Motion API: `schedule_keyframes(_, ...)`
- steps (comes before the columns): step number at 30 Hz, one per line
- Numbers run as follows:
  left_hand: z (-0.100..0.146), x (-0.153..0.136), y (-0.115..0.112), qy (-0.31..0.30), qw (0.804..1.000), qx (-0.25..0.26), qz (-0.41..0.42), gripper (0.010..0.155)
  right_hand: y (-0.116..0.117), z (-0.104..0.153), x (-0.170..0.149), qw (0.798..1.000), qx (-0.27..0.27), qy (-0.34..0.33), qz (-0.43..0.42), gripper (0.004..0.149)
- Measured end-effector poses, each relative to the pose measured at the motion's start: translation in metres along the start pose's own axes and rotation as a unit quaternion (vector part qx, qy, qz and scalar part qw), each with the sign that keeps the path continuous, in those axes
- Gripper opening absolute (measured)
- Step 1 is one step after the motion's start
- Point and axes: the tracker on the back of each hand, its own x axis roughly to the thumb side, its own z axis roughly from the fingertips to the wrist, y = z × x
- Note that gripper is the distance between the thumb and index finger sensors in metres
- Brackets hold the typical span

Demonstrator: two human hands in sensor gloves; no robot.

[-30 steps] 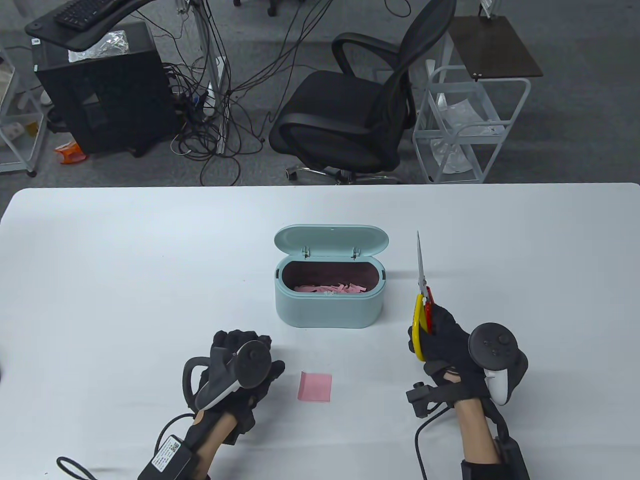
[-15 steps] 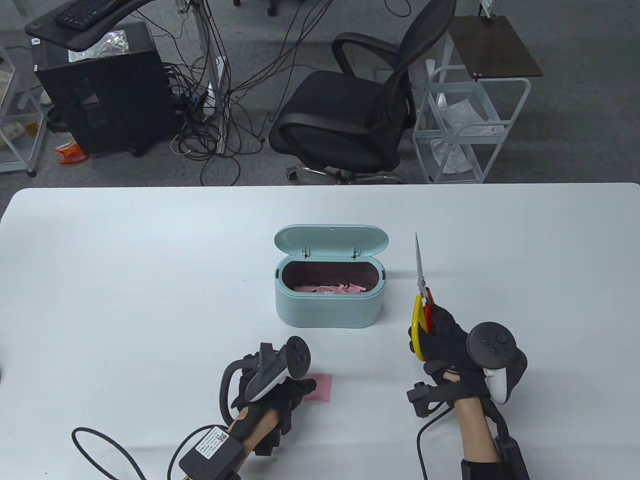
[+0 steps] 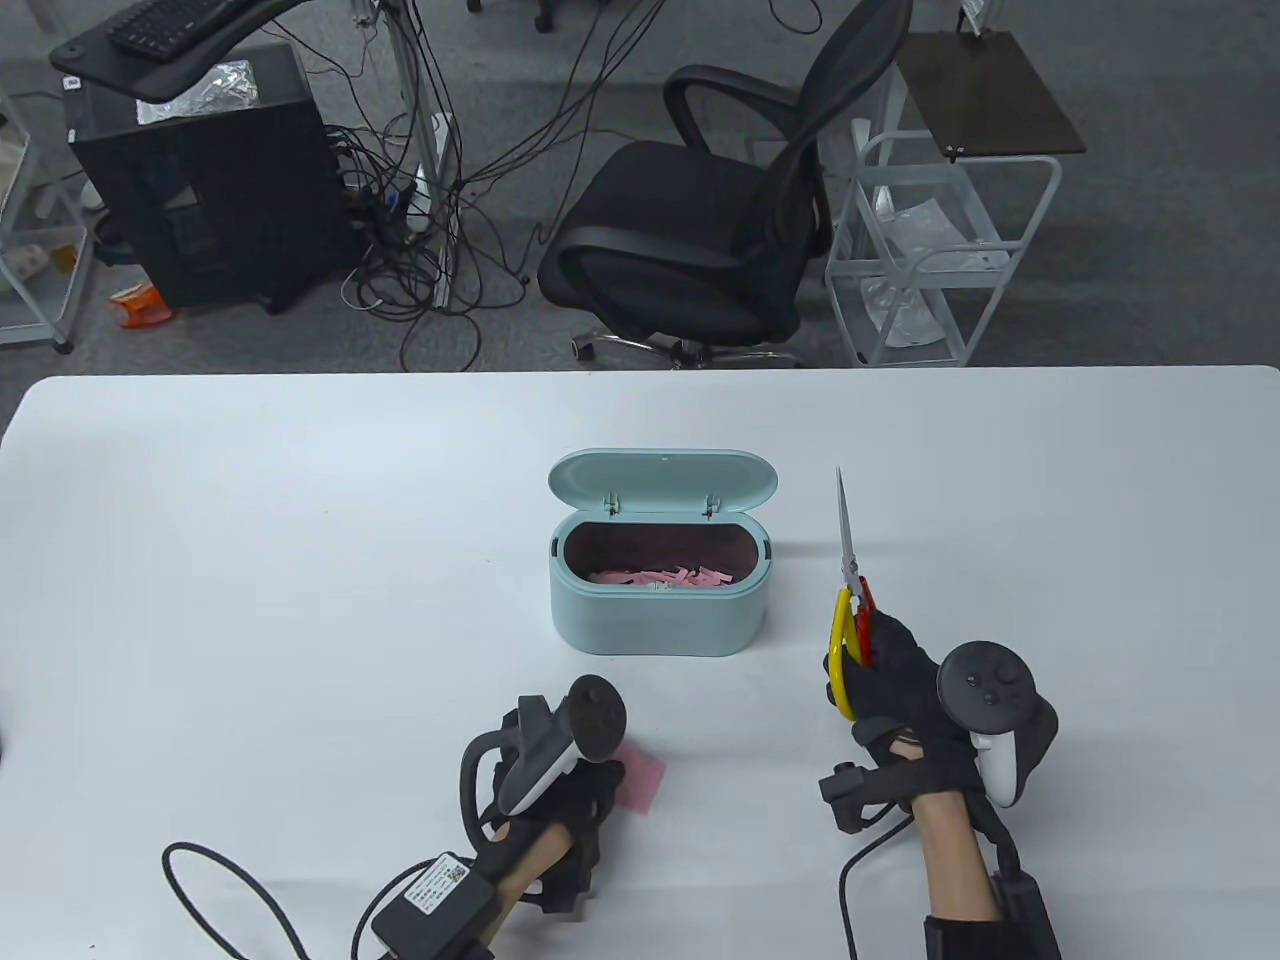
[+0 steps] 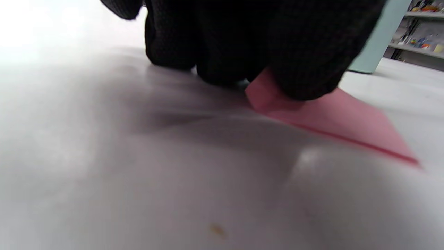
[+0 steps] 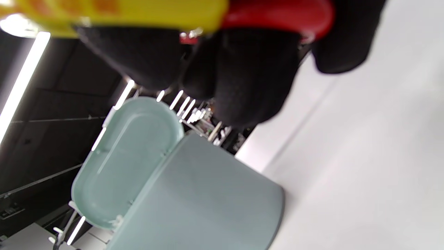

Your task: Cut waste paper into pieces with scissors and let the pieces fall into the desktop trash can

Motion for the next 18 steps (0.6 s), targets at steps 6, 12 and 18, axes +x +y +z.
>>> schedule_keyframes(6, -0.001, -0.013, 0.019, -0.046, 0.993, 0.022, 0.104, 0.041, -0.001, -0.001, -0.001, 1.0, 0.007, 0.006, -0.017, 0.063)
schedule_keyframes(12, 0.009, -0.017, 0.057, -0.094, 0.966, 0.105, 0.217, 0.041, -0.001, -0.002, -0.003, 0.999, 0.01, 0.01, -0.051, 0.063)
schedule_keyframes(18, 0.009, -0.011, 0.087, -0.111, 0.926, 0.202, 0.3, 0.041, 0.001, -0.003, -0.003, 0.998, 0.013, -0.002, -0.065, 0.063)
